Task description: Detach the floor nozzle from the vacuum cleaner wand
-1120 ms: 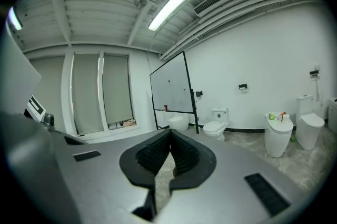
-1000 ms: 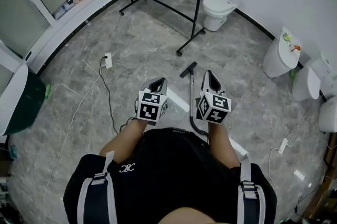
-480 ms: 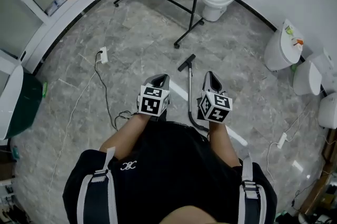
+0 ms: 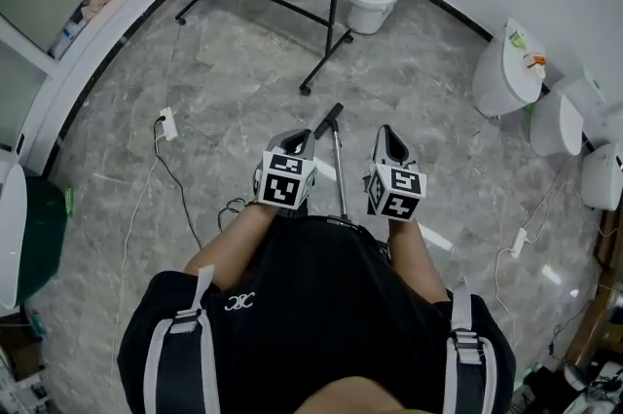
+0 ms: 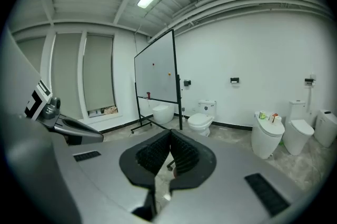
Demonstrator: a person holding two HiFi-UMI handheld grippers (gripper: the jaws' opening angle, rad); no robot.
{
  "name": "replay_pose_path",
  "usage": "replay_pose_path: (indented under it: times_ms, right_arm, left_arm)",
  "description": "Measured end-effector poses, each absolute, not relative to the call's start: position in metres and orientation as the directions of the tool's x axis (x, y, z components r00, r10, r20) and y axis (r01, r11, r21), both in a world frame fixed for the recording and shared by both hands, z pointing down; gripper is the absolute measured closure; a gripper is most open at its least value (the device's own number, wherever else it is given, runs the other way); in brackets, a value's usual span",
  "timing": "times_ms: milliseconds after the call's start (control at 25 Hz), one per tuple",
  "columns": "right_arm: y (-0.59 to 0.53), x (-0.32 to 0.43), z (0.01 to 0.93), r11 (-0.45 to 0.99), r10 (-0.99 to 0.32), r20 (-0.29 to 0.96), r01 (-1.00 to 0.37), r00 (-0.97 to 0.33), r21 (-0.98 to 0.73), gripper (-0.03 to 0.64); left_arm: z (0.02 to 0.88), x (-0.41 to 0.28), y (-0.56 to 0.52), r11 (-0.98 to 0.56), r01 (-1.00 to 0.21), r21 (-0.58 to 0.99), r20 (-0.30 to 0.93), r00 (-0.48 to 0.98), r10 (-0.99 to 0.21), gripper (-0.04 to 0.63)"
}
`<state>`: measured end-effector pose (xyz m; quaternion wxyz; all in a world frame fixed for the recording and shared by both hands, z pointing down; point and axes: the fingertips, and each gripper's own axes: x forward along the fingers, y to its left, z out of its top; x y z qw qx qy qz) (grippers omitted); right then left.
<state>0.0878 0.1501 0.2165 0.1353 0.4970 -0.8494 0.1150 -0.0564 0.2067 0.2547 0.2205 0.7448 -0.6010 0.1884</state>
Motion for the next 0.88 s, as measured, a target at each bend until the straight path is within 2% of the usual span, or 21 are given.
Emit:
replay_pose_path:
  times_ms: [600, 880]
  right_arm:
    - [-0.016, 0.014, 0.24, 0.412, -0.811, 0.453, -0.911, -0.37, -0.008, 0.604]
    - [-0.06, 0.003, 0.281, 0.42, -0.754, 0.552, -0.907, -0.356, -0.012, 0.603]
  left_arm:
    - [0.262, -0.14, 0.008, -0.29, -0.94, 0.178, 0.58, 0.339, -0.741, 0.589]
    - [0.302, -0.149, -0.063, -0.315, -0.916, 0.25, 0.65, 0.4, -0.646, 0.589]
